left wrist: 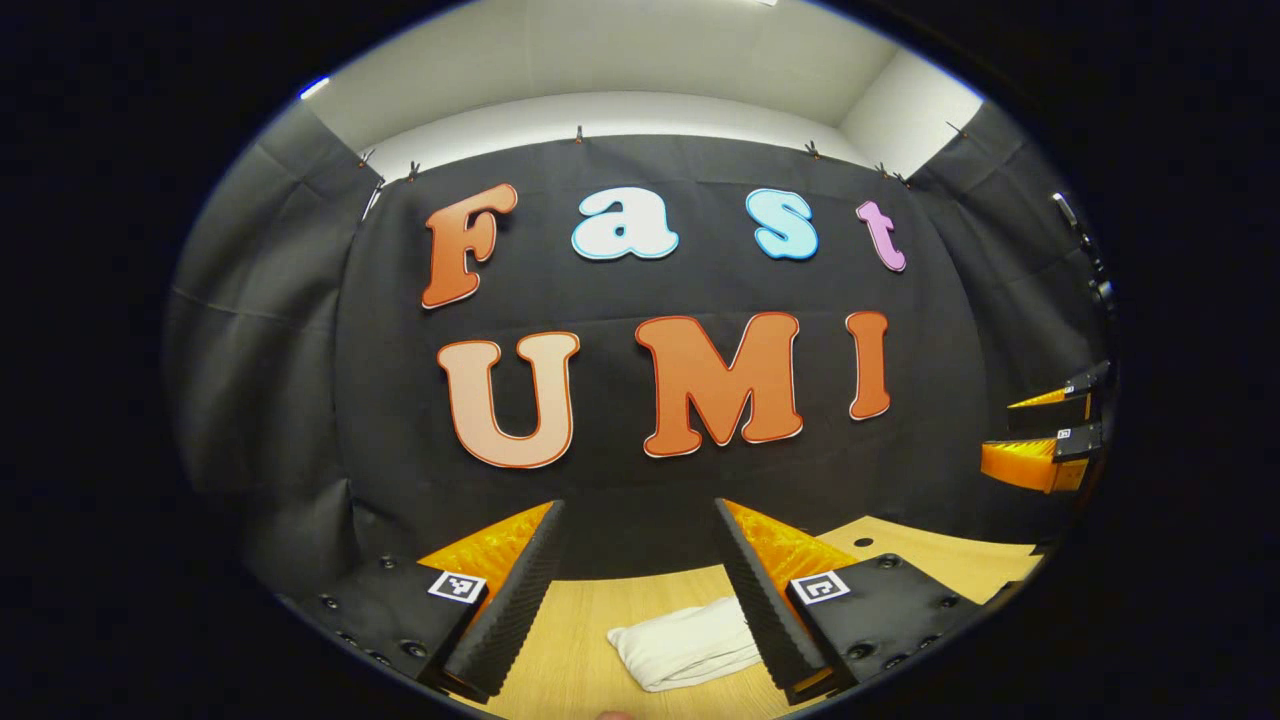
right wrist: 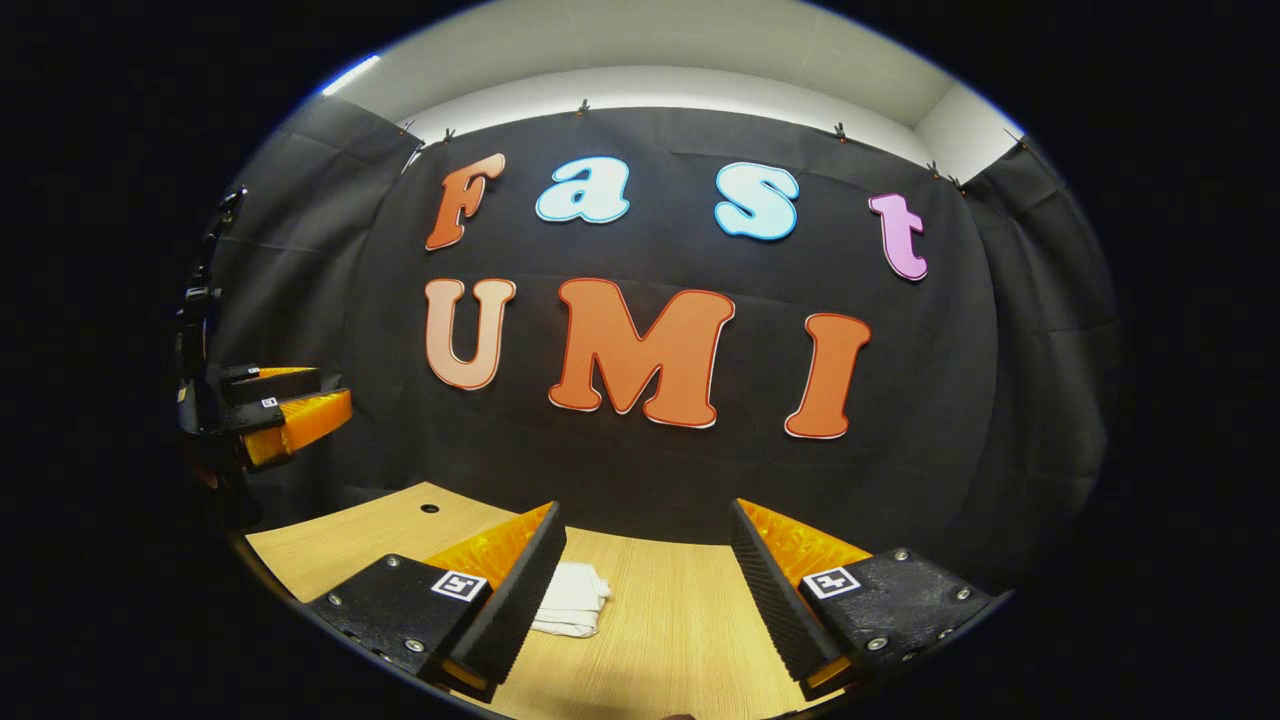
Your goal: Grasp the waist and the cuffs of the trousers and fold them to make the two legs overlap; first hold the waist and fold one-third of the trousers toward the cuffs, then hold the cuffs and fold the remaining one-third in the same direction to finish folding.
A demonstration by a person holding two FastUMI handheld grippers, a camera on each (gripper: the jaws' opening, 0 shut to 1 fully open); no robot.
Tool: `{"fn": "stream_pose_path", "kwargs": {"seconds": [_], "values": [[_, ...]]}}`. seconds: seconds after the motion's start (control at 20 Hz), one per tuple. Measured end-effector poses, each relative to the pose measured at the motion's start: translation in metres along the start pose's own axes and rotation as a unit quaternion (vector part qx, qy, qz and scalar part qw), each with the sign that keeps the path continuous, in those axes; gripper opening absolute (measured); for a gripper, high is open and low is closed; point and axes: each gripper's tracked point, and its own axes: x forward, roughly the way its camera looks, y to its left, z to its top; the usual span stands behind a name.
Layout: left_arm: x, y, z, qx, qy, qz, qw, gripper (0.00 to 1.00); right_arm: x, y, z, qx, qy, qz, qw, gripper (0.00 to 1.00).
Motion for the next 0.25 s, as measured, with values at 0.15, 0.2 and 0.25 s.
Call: {"fn": "stream_pose_path", "kwargs": {"seconds": [0.15, 0.2, 0.25], "values": [[-0.004, -0.011, 0.002, -0.006, 0.007, 0.012, 1.000, 0.95, 0.001, -0.007, -0.001, 0.008, -0.005, 0.024, 1.000, 0.99], [-0.007, -0.013, 0.004, -0.008, 0.007, 0.022, 1.000, 0.95, 0.002, -0.012, -0.001, 0.009, -0.006, 0.029, 1.000, 0.99], [-0.010, -0.017, 0.006, -0.013, 0.008, 0.031, 0.999, 0.95, 0.003, -0.017, -0.001, 0.012, -0.008, 0.040, 0.999, 0.99]]}}
